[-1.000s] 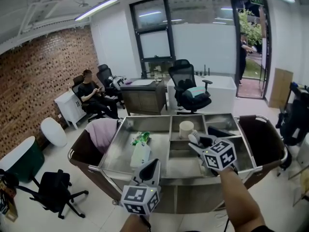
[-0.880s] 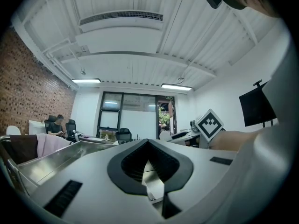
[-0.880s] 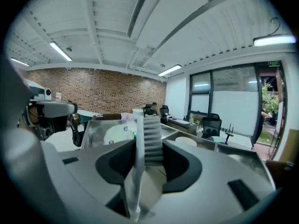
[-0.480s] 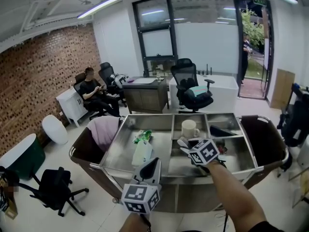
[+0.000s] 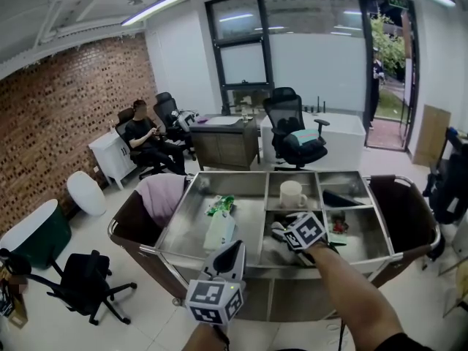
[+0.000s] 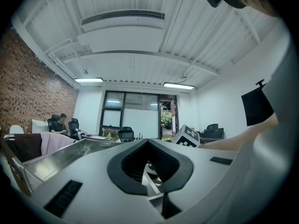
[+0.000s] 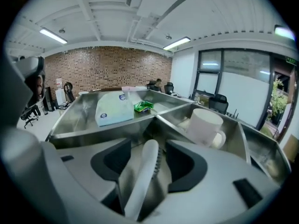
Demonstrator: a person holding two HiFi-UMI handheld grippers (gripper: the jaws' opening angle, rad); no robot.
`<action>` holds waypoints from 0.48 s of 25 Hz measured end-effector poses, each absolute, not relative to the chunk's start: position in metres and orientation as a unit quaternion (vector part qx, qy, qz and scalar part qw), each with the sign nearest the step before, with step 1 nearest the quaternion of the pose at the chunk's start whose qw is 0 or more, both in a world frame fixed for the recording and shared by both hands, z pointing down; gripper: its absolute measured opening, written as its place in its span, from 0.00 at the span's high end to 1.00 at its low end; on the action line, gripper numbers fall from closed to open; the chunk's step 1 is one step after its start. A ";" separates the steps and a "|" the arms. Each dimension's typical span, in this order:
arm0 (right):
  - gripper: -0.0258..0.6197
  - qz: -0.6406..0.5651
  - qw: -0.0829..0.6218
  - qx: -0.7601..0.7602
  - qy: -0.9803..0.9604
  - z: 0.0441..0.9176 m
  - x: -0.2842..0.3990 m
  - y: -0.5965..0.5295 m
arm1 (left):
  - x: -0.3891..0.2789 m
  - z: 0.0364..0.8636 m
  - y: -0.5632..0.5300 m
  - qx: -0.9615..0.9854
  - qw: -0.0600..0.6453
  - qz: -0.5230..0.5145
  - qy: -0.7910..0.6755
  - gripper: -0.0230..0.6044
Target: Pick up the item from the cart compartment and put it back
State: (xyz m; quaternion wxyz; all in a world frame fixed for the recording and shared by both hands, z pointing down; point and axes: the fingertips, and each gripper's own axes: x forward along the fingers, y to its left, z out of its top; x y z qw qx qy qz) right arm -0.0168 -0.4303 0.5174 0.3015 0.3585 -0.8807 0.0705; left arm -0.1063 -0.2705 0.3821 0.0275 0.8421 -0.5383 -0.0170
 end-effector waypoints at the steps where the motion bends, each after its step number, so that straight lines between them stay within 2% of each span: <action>1: 0.55 0.072 0.298 0.358 -0.882 0.516 -0.017 -0.430 | -0.107 0.382 -0.271 0.842 0.028 -0.017 -0.539 0.96; 12: 0.56 0.082 0.285 0.359 -0.885 0.511 -0.017 -0.430 | -0.102 0.380 -0.274 0.845 0.026 -0.017 -0.534 0.96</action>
